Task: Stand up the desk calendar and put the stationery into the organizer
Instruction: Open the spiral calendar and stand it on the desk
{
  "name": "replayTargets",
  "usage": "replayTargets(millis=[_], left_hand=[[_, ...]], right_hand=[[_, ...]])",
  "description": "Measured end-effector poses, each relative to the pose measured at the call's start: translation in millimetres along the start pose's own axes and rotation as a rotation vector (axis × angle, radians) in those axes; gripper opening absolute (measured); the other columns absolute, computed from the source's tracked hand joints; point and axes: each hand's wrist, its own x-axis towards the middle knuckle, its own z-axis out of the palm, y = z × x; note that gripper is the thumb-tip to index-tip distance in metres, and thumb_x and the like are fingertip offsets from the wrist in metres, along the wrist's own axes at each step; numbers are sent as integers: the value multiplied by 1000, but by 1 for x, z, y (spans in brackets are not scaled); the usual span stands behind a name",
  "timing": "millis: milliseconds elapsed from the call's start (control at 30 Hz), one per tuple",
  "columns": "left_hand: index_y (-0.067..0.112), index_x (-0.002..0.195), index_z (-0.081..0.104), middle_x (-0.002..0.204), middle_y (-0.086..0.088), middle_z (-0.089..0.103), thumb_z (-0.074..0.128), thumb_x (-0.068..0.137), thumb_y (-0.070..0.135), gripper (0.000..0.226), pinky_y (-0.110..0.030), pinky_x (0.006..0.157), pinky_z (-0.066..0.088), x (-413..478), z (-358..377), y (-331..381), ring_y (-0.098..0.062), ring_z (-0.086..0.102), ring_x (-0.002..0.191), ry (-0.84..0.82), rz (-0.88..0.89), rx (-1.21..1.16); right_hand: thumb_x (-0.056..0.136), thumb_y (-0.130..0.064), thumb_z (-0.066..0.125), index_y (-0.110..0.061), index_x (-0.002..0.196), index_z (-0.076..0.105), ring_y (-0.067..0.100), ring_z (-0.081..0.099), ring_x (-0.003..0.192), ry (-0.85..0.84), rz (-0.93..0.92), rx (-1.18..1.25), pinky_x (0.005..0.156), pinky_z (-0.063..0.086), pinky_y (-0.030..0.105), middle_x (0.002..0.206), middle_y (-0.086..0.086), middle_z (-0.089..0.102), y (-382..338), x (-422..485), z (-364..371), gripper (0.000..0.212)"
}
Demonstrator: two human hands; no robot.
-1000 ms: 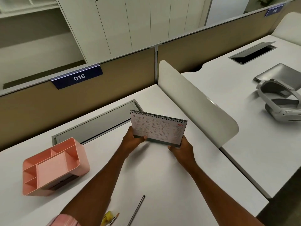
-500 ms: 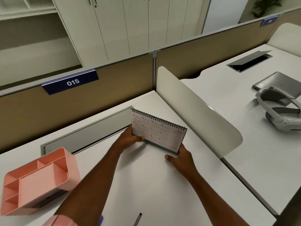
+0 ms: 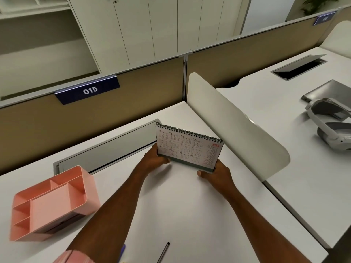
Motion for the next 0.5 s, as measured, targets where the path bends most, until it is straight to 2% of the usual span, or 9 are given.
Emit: replayTargets(millis=[200, 300, 500], left_hand=[[34, 134, 52, 128, 7, 67, 77, 75, 6, 70, -45, 107, 51, -7, 5, -2, -17, 61, 122, 29, 12, -64], [29, 135, 52, 130, 4, 66, 71, 79, -4, 68, -44, 107, 50, -8, 7, -6, -20, 60, 124, 21, 13, -112], [24, 131, 61, 125, 6, 73, 67, 82, -2, 56, -42, 104, 54, -24, 13, -10, -17, 68, 117, 226, -1, -337]], right_hand=[[74, -22, 90, -29, 128, 62, 7, 67, 107, -1, 9, 15, 88, 54, 19, 117, -14, 71, 2, 3, -1, 61], [74, -21, 89, -30, 128, 62, 6, 67, 106, -2, 3, 17, 87, 53, 18, 117, -14, 71, 2, 3, 0, 61], [72, -20, 89, -31, 125, 61, 7, 68, 106, -8, 15, 68, 92, 59, 29, 117, -15, 71, 3, 2, -7, 60]])
